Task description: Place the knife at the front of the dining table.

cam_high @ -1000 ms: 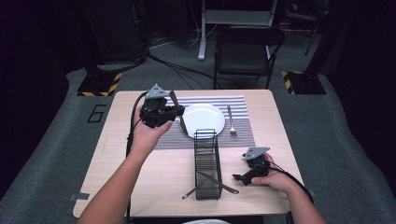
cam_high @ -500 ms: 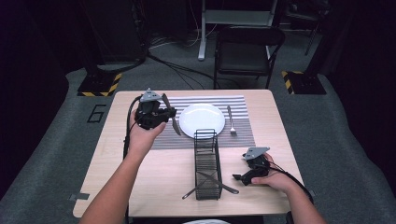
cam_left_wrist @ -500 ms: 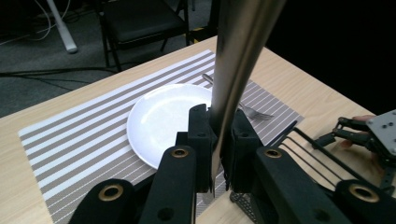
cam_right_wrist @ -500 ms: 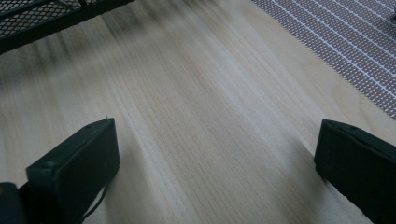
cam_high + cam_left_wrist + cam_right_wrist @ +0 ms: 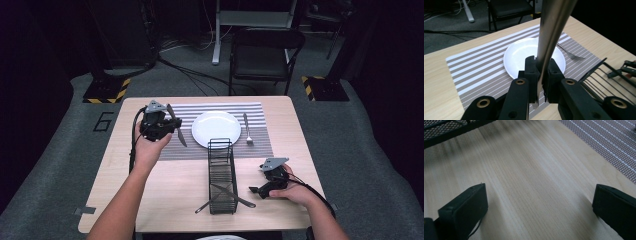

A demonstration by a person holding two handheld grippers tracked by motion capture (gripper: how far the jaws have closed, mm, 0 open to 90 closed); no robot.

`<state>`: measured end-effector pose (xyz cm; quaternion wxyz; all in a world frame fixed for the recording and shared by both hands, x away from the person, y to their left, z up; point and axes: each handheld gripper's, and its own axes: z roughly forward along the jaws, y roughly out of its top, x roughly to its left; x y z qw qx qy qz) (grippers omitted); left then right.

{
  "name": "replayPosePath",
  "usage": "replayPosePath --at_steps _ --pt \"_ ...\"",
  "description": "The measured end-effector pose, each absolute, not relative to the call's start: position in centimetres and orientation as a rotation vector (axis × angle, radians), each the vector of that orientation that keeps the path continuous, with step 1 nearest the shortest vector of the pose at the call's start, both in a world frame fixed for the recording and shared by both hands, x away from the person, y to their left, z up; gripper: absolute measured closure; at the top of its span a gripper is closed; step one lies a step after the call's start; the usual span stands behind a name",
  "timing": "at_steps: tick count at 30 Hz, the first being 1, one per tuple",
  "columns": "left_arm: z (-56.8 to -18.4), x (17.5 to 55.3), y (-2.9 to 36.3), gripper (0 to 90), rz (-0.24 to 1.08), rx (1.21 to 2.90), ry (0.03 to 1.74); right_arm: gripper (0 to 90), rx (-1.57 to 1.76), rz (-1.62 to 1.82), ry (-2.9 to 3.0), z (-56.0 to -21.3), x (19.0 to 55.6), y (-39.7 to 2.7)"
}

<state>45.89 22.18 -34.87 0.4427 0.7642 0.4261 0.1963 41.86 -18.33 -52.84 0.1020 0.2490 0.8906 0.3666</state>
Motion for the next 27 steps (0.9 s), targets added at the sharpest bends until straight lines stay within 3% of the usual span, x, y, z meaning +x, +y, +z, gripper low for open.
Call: replayPosePath --at_steps 27 --pt "-39.4 47.8 24.3 82.8 0.559 1.900 1.184 0.0 0.735 1.082 2.630 -52.8 41.9 -18.3"
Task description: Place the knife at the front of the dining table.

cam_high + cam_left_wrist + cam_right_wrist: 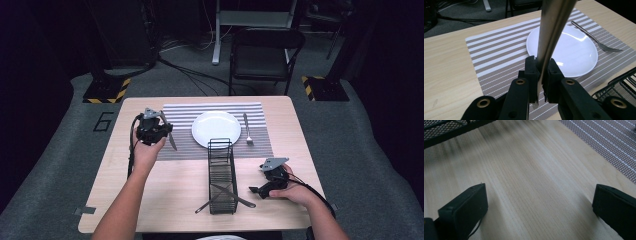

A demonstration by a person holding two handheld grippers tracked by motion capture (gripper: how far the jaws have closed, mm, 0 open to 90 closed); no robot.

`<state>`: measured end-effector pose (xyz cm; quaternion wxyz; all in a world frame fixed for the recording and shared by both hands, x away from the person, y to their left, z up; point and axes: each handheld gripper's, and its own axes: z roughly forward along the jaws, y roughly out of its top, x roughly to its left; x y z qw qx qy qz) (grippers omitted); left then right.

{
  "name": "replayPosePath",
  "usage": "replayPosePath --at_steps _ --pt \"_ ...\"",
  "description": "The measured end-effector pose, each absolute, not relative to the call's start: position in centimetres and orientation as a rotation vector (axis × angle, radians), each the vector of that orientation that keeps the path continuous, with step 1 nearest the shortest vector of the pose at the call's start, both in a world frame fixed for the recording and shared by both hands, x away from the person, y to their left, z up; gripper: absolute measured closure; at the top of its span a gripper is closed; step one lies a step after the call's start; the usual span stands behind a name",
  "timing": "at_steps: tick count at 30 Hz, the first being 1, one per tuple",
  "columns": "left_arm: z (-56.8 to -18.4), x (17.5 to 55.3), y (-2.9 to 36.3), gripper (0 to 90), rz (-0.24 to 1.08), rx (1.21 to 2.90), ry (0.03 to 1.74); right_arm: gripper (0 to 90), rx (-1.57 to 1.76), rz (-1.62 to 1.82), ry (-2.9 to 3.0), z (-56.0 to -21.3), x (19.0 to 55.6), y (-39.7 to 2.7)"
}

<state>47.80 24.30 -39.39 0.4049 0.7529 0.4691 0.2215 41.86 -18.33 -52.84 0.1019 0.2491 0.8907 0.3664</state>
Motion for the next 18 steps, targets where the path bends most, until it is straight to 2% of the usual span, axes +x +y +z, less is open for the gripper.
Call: replayPosePath --at_steps 18 --pt "-40.4 48.5 24.1 82.8 0.585 1.911 1.192 0.0 0.735 1.082 2.630 -52.8 41.9 -18.3"
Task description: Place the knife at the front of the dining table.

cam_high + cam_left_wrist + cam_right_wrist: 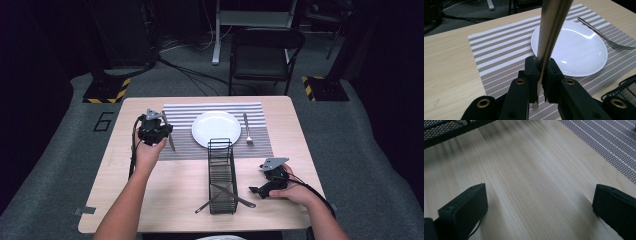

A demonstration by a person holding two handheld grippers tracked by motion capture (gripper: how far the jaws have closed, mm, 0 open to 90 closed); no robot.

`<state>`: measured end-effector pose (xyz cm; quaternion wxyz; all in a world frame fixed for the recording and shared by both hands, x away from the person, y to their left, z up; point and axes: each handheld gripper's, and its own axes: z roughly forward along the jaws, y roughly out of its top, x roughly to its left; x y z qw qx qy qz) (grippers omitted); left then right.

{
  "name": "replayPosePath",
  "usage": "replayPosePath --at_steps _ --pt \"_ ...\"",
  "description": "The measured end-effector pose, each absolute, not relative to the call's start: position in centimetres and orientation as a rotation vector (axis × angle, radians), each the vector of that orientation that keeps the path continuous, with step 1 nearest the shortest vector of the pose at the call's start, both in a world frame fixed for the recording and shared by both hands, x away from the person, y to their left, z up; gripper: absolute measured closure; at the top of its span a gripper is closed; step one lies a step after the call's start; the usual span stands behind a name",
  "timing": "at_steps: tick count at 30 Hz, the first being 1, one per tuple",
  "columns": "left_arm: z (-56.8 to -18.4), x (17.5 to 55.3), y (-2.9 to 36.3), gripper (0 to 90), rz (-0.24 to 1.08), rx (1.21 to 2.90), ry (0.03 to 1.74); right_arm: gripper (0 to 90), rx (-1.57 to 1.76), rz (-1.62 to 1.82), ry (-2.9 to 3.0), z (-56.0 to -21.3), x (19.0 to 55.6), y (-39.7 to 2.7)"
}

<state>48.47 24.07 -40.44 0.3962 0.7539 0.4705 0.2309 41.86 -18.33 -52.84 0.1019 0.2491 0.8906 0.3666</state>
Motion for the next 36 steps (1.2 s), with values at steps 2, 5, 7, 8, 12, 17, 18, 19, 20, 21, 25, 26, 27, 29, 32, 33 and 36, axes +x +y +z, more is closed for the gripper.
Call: replayPosePath --at_steps 2,5,7,8,12,17,18,19,20,21,25,26,27,29,32,33,36 --pt "-40.5 48.6 24.0 82.7 0.592 1.906 1.187 0.0 0.736 1.082 2.630 -52.8 41.9 -18.3" --pt "-40.5 49.0 23.8 82.8 0.588 1.898 1.198 0.0 0.735 1.082 2.630 -52.8 41.9 -18.3" --pt "-40.5 49.3 23.7 82.8 0.589 1.896 1.200 0.0 0.735 1.082 2.630 -52.8 41.9 -18.3" --pt "-40.6 49.4 23.7 82.7 0.592 1.898 1.196 0.0 0.735 1.082 2.630 -52.8 41.9 -18.3" --pt "-40.7 49.9 23.5 82.7 0.593 1.874 1.211 0.0 0.735 1.082 2.630 -52.8 41.9 -18.3" --pt "-40.9 50.4 23.1 82.7 0.600 1.870 1.213 0.0 0.735 1.082 2.630 -52.8 41.9 -18.3" --pt "-40.9 50.6 23.1 82.7 0.600 1.863 1.214 0.0 0.731 1.082 2.629 -52.8 41.9 -18.3" --pt "-41.0 50.7 23.1 82.6 0.600 1.866 1.211 0.0 0.736 1.082 2.630 -52.8 41.9 -18.3" --pt "-41.1 50.8 23.0 82.6 0.595 1.856 1.216 0.0 0.732 1.082 2.630 -52.8 41.9 -18.3" --pt "-41.1 50.9 23.0 82.5 0.595 1.852 1.217 0.0 0.734 1.082 2.630 -52.8 41.9 -18.3" --pt "-41.4 51.4 23.0 82.0 0.583 1.835 1.228 0.0 0.731 1.083 2.629 -52.8 41.9 -18.3" --pt "-41.5 51.5 23.0 81.9 0.575 1.836 1.233 0.0 0.735 1.083 2.630 -52.8 41.9 -18.3" --pt "-41.5 51.5 23.0 81.7 0.575 1.836 1.233 0.0 0.735 1.083 2.630 -52.8 41.9 -18.3" --pt "-41.9 51.8 22.9 81.3 0.557 1.830 1.247 0.0 0.736 1.083 2.630 -52.8 41.9 -18.3" --pt "-42.3 52.2 22.8 81.3 0.556 1.818 1.255 0.0 0.731 1.082 2.629 -52.8 41.9 -18.3" --pt "-42.4 52.3 22.7 81.5 0.565 1.817 1.257 0.0 0.731 1.083 2.630 -52.8 41.9 -18.3" --pt "-42.6 52.6 22.7 82.1 0.581 1.807 1.261 0.0 0.735 1.083 2.630 -52.8 41.9 -18.3"
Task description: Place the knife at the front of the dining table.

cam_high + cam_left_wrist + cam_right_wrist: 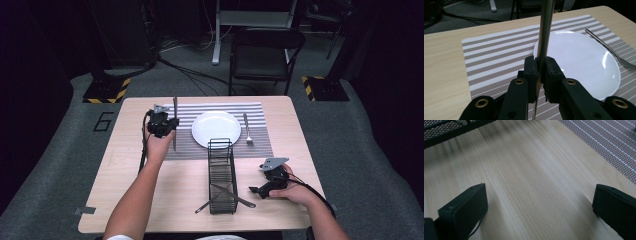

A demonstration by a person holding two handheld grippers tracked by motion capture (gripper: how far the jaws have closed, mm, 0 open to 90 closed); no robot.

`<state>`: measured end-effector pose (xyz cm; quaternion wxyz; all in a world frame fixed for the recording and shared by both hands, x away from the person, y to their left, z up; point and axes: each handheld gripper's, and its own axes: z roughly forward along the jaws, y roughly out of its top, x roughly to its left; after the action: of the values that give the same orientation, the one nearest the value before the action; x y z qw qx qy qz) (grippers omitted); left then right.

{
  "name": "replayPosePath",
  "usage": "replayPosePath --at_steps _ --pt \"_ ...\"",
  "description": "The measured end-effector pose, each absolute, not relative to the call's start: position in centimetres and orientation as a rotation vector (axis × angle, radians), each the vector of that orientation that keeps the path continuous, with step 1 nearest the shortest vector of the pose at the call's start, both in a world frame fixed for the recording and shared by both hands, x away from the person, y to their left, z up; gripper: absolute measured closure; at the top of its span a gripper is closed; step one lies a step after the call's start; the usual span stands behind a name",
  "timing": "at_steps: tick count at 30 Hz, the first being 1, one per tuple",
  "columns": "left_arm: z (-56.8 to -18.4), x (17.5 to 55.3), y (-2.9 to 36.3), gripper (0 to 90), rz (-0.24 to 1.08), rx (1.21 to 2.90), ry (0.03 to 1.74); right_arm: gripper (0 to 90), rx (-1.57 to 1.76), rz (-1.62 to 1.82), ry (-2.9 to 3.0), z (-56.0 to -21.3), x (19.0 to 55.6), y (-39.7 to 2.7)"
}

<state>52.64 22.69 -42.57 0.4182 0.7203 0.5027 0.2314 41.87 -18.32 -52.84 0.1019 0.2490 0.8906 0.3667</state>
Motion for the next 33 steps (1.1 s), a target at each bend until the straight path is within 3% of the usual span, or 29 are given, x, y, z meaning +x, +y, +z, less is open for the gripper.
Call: replayPosePath --at_steps 33 --pt "-47.6 57.0 22.9 82.2 0.517 1.682 1.509 0.0 0.731 1.083 2.631 -52.8 41.9 -18.3"
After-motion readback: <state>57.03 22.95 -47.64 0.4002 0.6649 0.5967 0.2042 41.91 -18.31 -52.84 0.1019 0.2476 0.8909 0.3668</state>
